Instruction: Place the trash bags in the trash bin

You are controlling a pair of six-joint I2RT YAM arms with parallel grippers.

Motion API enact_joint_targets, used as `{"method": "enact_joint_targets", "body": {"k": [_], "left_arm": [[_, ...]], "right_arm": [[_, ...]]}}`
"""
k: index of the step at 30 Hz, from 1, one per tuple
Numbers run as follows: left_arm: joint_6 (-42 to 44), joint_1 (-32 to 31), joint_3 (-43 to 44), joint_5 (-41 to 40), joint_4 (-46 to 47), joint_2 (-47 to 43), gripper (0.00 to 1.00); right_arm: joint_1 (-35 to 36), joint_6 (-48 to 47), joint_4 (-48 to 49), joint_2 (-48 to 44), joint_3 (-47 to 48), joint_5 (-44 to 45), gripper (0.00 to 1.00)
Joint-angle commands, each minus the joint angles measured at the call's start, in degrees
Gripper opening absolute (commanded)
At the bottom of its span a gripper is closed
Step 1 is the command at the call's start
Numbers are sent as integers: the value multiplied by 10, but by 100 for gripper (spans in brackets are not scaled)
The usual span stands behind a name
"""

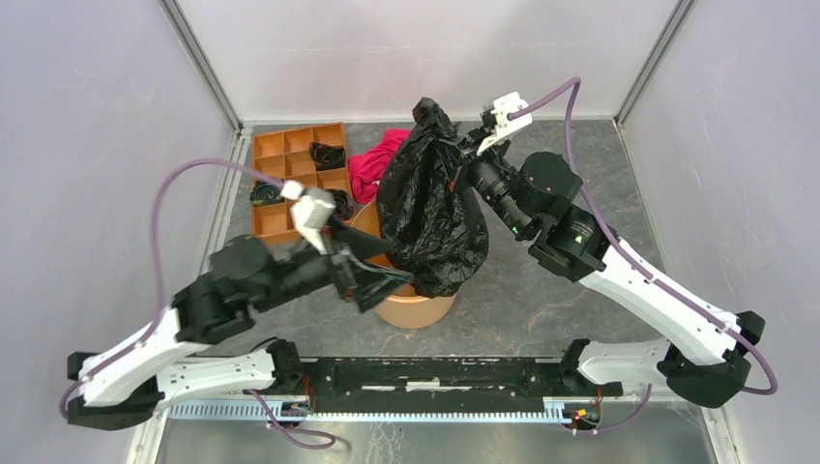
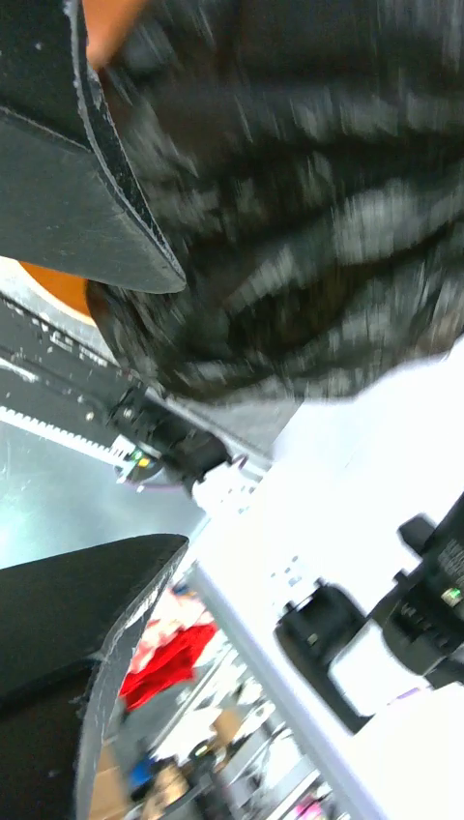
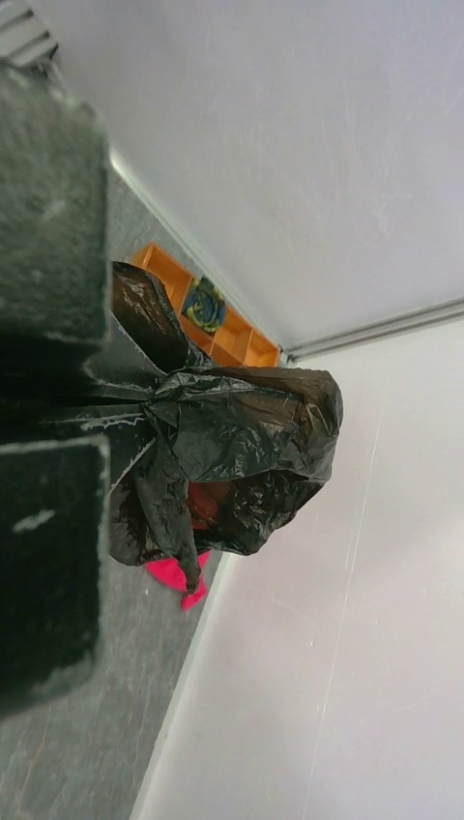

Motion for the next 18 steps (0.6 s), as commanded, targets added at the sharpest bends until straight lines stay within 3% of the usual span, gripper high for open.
{"method": "enact_joint_targets", "body": {"k": [1, 5, 8, 12, 14, 18], "left_arm": [[27, 0, -3, 195, 91, 118, 100], [51, -1, -4, 224, 125, 182, 100], [40, -1, -2, 93, 117, 208, 97], [-12, 1, 27, -151, 6, 241, 95], [-27, 2, 27, -204, -29, 242, 95], [-39, 2, -4, -231, -50, 211, 95]], "right_arm": [[0, 57, 58, -6, -3, -23, 1], [1, 87, 69, -5, -3, -24, 1], [0, 106, 85, -10, -16, -35, 1], [0, 131, 108, -22, -53, -57, 1], [0, 139, 111, -24, -70, -75, 1], [0, 138, 101, -21, -90, -108, 1]]}}
